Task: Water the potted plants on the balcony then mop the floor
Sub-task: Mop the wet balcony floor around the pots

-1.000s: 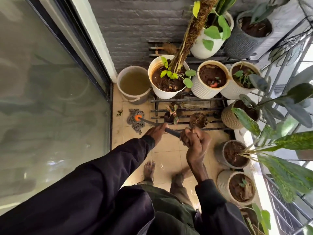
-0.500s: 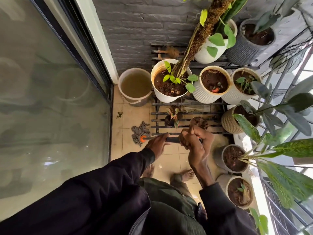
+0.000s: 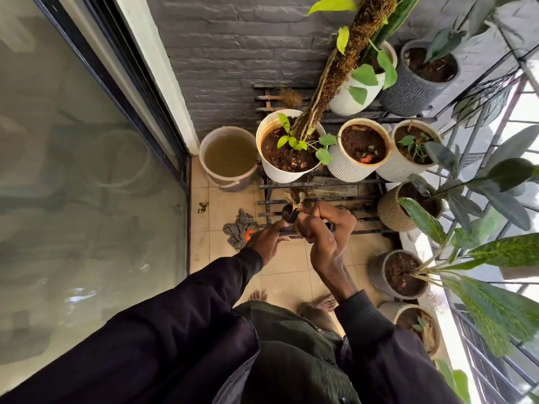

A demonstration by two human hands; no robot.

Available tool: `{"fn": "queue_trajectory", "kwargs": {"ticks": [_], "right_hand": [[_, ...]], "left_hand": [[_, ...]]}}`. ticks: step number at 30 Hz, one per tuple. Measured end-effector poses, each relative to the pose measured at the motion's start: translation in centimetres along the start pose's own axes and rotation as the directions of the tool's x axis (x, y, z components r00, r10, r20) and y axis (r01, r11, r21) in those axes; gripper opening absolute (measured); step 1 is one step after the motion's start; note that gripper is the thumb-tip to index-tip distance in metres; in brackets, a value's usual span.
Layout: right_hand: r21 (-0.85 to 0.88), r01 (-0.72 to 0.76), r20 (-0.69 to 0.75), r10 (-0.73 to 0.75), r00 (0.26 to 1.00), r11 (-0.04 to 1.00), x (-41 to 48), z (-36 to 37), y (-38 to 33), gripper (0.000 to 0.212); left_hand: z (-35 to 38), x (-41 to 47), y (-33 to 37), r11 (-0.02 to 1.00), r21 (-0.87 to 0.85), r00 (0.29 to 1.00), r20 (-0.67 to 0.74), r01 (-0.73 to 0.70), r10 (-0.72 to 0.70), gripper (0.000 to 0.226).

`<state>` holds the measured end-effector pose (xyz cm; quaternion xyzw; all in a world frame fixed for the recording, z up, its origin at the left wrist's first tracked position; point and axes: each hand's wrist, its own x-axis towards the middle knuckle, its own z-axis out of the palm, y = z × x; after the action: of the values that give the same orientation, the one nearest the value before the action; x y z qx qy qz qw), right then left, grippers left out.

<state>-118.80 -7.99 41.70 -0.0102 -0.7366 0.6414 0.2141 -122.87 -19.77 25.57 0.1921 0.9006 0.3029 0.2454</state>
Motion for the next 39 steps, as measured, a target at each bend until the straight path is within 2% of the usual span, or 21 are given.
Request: {"fn": "queue_trajectory", "kwargs": {"ticks": [2,5,9,12,16,21,26,31,34,39], "right_hand": [[0.026,-0.028,0.007,0.028,1.000,0.999,0.1,0.0,-0.5,0.034],[0.054,-0.084,-0.047,0.087,0.995,0.995,0.4,-1.0,-1.1,0.045],[0.236,-0.104,-0.068,0.123,0.990,0.966,0.2,-3.4,-3.1,0.042],[0.338,-0.110,-0.060,0.138,0.989,0.935,-0.8,-5.1,-5.5,0.038],[0.402,-0.087,-0.177,0.171,0.969,0.911,-3.3,-7.9,-8.2,0.039],[0.473,-0.005,-0.337,0.186,0.923,0.881,-9.3,-13.1,-10.4,0.031],[0.426,0.141,-0.489,0.097,0.867,0.894,-17.7,-19.4,-12.5,0.035],[0.381,0.171,-0.602,0.104,0.792,0.909,-27.3,-23.5,-15.3,0.034],[0.344,0.255,-0.693,0.062,0.718,0.904,-32.4,-25.3,-17.1,0.035],[0.245,0.306,-0.865,0.065,0.497,0.920,-41.2,-28.6,-20.9,0.043]], "left_hand": [[-0.8,0.1,0.2,1.000,-0.002,1.000,0.012,-0.022,0.022,0.048],[-2.0,0.2,1.4,0.994,-0.106,0.996,0.076,-0.034,0.042,0.049],[-2.7,-0.4,2.8,0.987,-0.156,0.992,0.112,-0.031,0.049,0.053],[-1.6,-1.8,2.6,0.992,-0.122,0.990,0.137,-0.030,0.047,0.055],[0.7,-3.1,2.5,0.998,-0.067,0.981,0.193,-0.014,0.027,0.045],[4.8,-6.0,5.7,0.986,0.083,0.956,0.267,-0.148,0.121,0.041],[9.8,-10.4,10.2,0.933,0.146,0.907,0.325,-0.329,0.269,0.032],[14.4,-15.3,14.2,0.866,0.168,0.838,0.393,-0.471,0.379,0.024],[17.5,-18.1,16.6,0.816,0.183,0.776,0.474,-0.549,0.416,0.024],[23.1,-22.8,22.0,0.712,0.200,0.640,0.639,-0.673,0.426,0.022]]}}
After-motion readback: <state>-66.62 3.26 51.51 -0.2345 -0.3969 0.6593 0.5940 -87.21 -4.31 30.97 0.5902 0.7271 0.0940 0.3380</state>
